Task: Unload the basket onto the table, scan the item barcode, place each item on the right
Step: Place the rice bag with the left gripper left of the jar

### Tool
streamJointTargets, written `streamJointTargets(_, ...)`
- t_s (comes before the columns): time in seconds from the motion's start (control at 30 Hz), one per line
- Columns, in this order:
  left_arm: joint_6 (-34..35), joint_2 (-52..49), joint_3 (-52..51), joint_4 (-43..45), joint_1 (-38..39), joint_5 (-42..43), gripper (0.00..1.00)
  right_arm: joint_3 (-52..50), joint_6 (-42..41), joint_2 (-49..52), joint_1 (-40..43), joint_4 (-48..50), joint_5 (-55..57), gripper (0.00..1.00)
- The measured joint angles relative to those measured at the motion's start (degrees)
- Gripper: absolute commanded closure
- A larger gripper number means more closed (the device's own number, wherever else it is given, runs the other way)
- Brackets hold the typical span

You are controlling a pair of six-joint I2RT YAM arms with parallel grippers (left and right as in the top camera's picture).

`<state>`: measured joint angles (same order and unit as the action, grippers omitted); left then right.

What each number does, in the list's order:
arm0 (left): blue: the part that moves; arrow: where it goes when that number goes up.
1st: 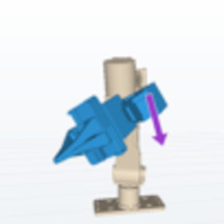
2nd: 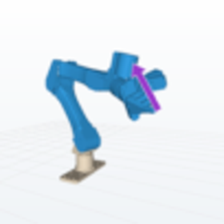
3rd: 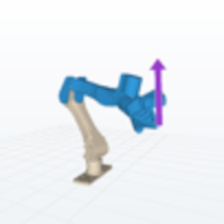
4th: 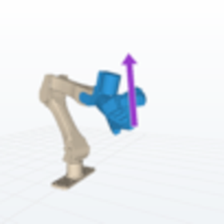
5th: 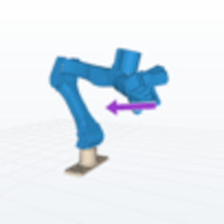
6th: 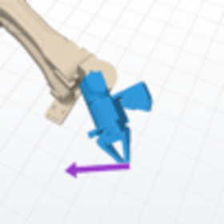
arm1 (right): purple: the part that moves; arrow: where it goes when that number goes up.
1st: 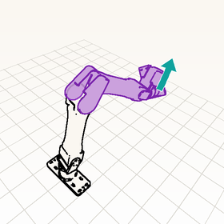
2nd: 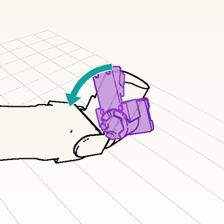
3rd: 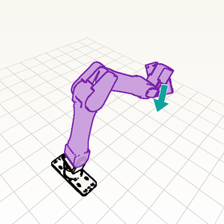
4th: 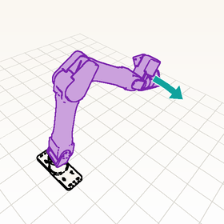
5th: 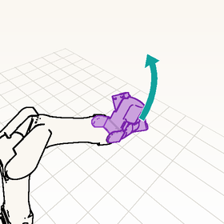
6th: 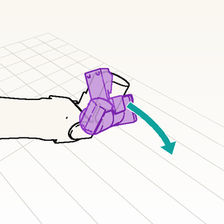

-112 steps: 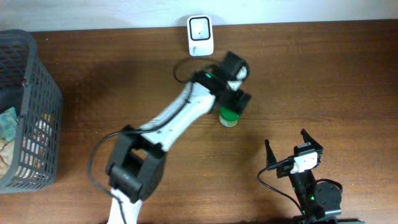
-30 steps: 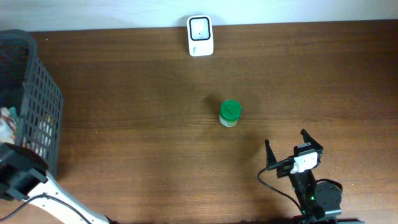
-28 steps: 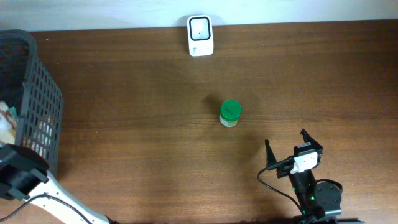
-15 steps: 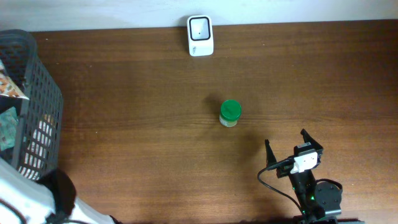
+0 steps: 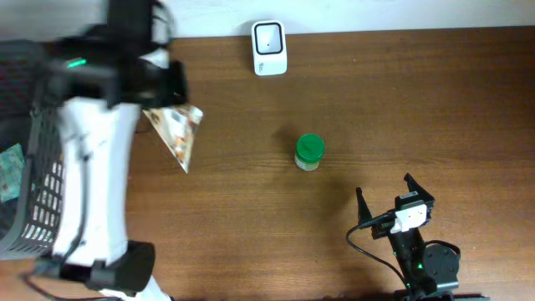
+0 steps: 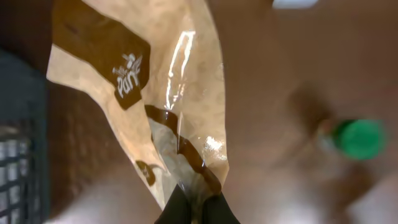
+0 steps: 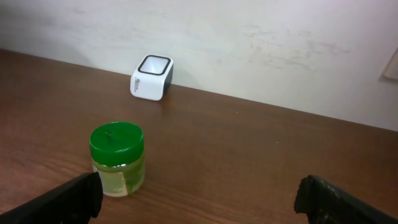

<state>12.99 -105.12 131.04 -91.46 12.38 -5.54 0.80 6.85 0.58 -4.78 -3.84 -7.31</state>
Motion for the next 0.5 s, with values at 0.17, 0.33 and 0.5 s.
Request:
streamJointTargets(0.17, -0.11, -1.60, -28.72, 20.79, 4.72, -4.83, 1.00, 0.00, 0.00, 0.00, 0.00, 0.00, 0.00, 0.02)
streamJointTargets(0.33, -0.17, -1.66, -45.79, 35.71, 5.88, -5.92, 1.00, 0.00, 0.00, 0.00, 0.00, -0.02, 0.00, 0.02)
streamJointTargets(0.5, -0.28, -1.66, -47.21, 39.26, 5.88, -5.95, 0.62, 0.00, 0.00, 0.00, 0.00, -0.02, 0.00, 0.02)
